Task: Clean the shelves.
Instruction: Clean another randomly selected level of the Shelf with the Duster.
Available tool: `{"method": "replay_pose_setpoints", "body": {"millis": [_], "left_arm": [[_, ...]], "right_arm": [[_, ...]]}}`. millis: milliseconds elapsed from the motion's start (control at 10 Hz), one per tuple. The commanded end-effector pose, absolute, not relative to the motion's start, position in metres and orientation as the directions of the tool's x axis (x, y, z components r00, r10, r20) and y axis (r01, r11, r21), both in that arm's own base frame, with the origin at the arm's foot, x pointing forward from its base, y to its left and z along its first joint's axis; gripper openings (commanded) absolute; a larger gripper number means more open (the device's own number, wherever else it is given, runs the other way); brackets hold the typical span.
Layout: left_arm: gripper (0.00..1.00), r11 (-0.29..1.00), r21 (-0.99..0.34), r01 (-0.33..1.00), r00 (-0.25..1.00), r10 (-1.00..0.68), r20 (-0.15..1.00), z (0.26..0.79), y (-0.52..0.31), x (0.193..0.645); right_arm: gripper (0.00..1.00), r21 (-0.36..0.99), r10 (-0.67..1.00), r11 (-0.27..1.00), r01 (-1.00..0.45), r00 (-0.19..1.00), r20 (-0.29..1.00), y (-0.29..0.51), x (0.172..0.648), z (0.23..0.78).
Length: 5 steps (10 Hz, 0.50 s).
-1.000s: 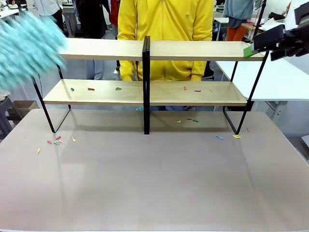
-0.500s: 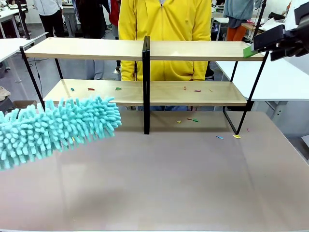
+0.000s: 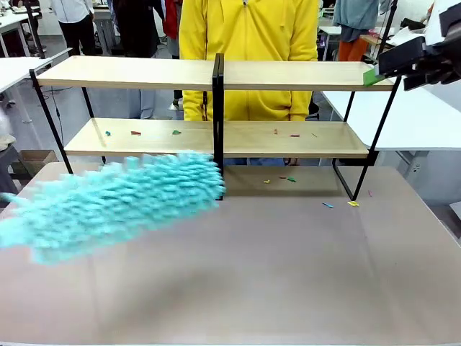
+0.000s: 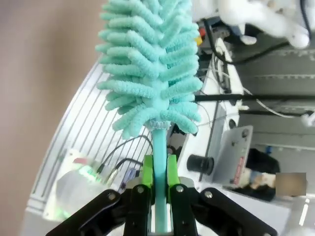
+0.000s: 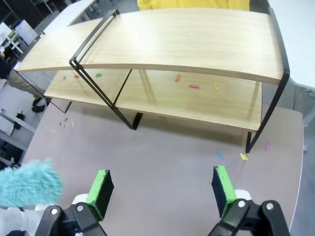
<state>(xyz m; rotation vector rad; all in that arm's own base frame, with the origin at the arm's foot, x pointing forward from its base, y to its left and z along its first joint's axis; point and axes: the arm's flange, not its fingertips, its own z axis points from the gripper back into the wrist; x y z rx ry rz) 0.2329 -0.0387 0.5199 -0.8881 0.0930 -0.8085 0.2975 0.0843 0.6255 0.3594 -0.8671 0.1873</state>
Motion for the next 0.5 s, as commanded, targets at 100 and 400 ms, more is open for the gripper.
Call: {"method": "replay_pose_setpoints", "body": {"millis": [100,400], "left_arm": [[0.12,0.558,-0.626,0.545,0.784,-0.604,0.145,0.497,-0.163,0.255],[0.12,0.513,-0.688,0.514,0.762,-0.641,0.091,0.471,-0.164,0.279]], "right_arm": [[1.0,0.239,0.011,0.921,-0.307,0.635,0.772,0.084,0.299,0.626],[1.0,0.239,0.011,0.921,-0.307,0.635,0.772,0.084,0.299,0.626]]}}
